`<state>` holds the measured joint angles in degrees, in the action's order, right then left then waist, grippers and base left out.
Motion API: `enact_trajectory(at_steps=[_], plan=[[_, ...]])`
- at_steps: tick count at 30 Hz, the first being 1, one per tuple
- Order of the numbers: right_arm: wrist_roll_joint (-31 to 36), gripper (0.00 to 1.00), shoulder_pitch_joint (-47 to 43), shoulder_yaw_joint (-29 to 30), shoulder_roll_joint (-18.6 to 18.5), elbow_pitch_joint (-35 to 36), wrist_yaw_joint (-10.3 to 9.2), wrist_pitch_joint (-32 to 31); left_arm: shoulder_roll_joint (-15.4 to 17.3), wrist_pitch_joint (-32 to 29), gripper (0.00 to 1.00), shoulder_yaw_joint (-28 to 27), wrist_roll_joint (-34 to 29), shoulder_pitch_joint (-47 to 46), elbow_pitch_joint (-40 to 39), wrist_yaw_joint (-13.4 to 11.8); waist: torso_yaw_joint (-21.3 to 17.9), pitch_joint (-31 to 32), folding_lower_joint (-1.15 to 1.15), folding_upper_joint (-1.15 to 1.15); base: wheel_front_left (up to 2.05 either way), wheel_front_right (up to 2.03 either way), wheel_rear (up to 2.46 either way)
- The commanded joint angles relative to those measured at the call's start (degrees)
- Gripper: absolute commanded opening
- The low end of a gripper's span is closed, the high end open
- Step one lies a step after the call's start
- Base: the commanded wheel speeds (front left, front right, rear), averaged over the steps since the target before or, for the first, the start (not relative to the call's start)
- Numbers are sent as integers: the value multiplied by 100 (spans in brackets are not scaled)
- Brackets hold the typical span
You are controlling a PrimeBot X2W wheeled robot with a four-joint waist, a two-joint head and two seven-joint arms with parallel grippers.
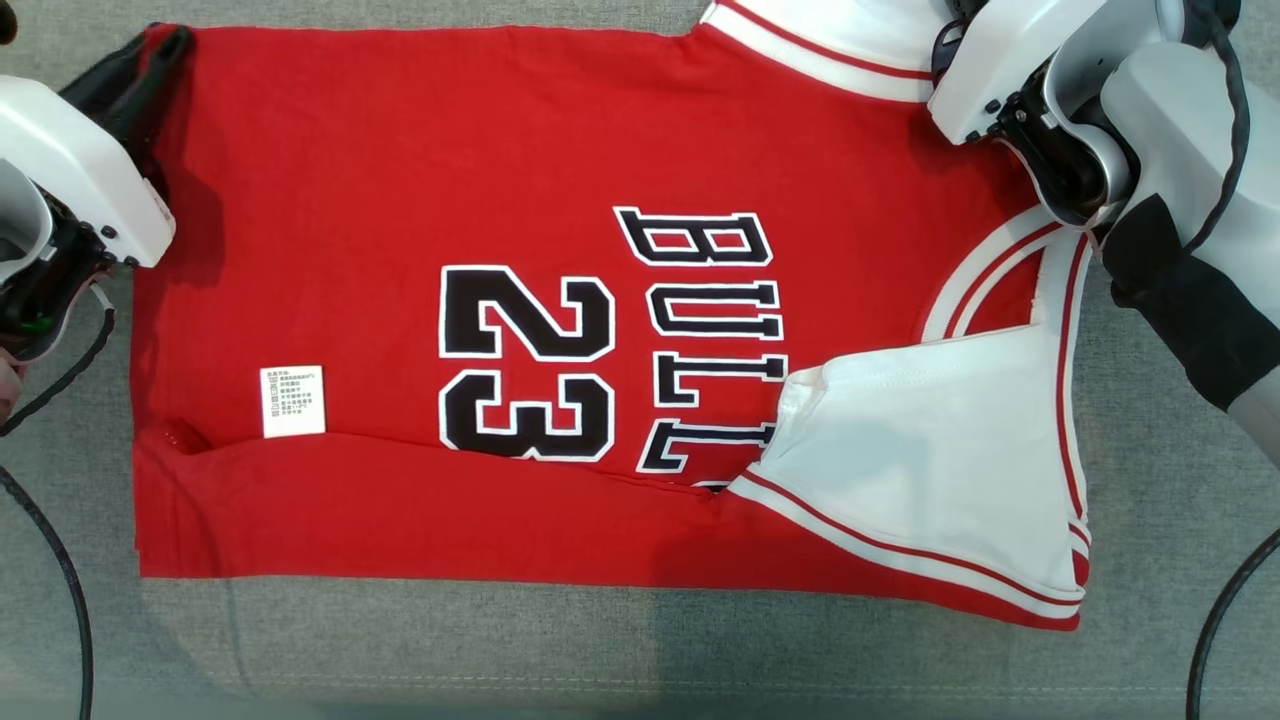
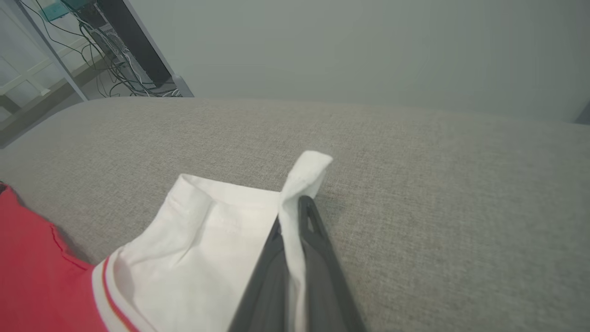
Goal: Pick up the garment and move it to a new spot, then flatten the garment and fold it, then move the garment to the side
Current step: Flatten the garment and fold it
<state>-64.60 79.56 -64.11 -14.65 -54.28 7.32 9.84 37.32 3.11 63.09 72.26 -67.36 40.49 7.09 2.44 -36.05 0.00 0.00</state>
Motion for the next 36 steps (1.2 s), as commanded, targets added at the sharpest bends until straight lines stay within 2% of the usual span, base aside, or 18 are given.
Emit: enact_trajectory(at_steps=[1,7,11,18,22,23,25,28,36], plan=[[-48,0,-43,-27,10,123,17,94,327,72,0,-166,78,-151,-66,40,15,18,0,0,0,0,0],[-192,0,-103,-147,-95,352,17,188,386,433,0,-62,177,-18,-259,40,54,144,0,0,0,0,0],[-297,0,-256,-288,-314,696,17,283,439,777,0,24,321,238,-431,40,29,337,0,0,0,0,0],[-508,0,-557,-507,-661,1242,17,297,504,994,0,141,610,724,-584,40,-21,706,0,0,0,0,0],[-626,0,-862,-705,-972,1813,17,191,528,1087,0,171,815,1085,-575,40,-46,1007,0,0,0,0,0],[-734,0,-1192,-812,-1247,2333,17,30,513,1117,0,253,945,1412,-512,40,-79,1243,0,0,0,0,0],[-793,0,-1362,-845,-1397,2576,17,-72,487,1129,0,272,1030,1567,-494,40,-102,1344,0,0,0,0,0],[-835,0,-1584,-876,-1618,2850,17,-189,458,1146,0,306,1105,1779,-481,40,-139,1471,0,0,0,0,0],[-896,0,-2024,-904,-1902,3301,17,-248,370,1175,0,343,1155,2210,-449,40,-200,1703,0,0,0,0,0]])
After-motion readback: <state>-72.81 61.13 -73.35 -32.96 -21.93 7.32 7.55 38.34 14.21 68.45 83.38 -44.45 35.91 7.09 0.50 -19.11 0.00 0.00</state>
